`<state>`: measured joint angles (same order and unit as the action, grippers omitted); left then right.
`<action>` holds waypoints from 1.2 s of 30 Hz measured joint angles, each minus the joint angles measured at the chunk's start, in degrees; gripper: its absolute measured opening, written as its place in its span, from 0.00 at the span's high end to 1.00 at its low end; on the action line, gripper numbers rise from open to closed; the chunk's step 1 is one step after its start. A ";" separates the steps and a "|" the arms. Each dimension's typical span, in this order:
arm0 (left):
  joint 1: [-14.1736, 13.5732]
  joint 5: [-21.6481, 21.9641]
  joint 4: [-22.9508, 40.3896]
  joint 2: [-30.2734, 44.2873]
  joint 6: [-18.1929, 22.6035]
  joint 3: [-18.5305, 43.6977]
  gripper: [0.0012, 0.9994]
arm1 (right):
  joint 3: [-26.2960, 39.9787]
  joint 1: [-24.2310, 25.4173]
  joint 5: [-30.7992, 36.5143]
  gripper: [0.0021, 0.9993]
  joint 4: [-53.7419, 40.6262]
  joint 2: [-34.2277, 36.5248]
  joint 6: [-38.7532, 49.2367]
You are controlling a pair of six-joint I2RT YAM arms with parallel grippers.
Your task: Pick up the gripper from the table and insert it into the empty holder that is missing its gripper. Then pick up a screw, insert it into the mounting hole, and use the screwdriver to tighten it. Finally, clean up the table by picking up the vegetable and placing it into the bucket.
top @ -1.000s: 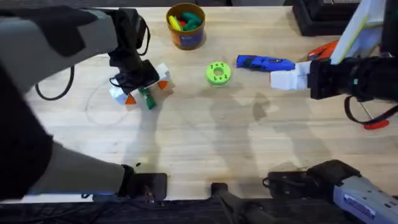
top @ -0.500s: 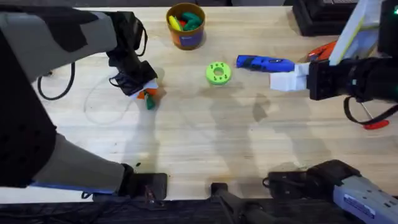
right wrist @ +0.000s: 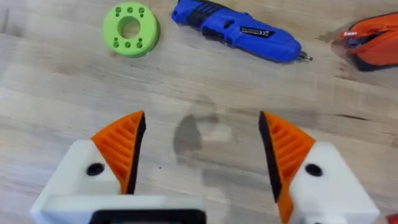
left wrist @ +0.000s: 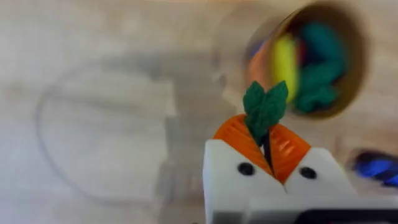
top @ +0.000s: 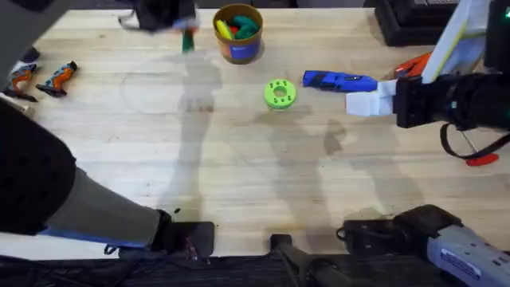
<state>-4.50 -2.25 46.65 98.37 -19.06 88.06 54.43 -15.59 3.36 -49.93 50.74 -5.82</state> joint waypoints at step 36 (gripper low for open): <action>-8.11 -3.49 -1.01 -2.46 9.97 1.95 0.01 | 0.00 0.00 0.00 0.02 -0.02 0.00 0.00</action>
<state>-12.60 -5.74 45.64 95.90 -9.08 90.02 54.43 -15.59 3.36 -49.95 50.74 -5.82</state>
